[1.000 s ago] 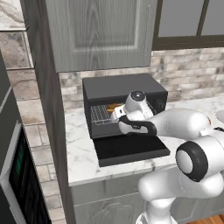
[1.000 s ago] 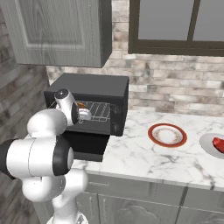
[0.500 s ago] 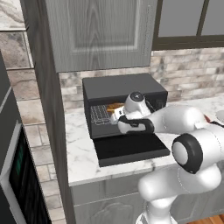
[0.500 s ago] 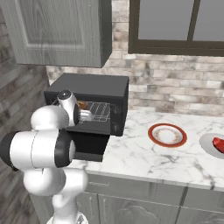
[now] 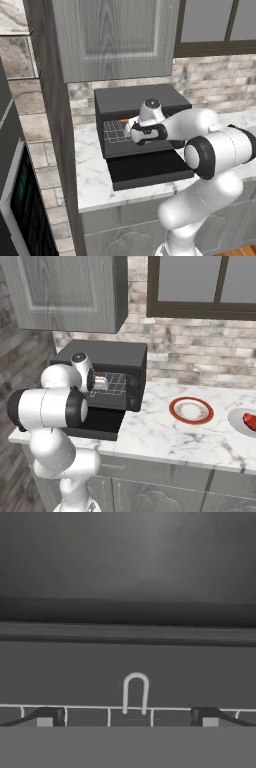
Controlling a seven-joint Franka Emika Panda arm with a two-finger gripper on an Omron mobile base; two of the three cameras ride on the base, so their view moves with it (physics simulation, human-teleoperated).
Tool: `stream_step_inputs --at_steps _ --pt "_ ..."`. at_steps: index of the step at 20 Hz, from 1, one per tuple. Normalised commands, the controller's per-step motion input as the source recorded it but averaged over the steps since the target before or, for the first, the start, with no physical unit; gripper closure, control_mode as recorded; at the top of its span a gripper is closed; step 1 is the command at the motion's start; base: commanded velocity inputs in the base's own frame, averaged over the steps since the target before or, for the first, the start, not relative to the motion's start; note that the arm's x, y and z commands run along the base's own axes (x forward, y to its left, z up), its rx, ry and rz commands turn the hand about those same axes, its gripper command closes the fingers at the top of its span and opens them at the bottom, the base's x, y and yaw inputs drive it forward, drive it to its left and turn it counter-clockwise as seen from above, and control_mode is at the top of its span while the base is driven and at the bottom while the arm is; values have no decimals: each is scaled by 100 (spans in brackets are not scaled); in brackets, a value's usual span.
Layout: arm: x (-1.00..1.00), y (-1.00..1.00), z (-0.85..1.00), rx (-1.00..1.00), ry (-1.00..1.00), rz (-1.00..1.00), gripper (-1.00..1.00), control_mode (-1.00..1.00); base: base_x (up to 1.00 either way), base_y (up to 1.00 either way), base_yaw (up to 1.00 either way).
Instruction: Open the toaster oven door. Place the hotdog bun on the top rack in the toaster oven and place the steak on the bottom rack.
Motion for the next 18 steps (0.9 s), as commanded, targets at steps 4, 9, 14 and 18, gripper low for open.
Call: stream_step_inputs --at_steps 4,9,14,18 --pt "-36 2 -3 0 0 0 -100 -100 0 0 0" --pt "-21 5 -19 0 0 0 -100 -100 0 0 0" --pt "0 10 -29 0 0 0 -100 -100 0 0 0" --pt "14 0 -7 0 0 0 -100 -100 0 0 0"
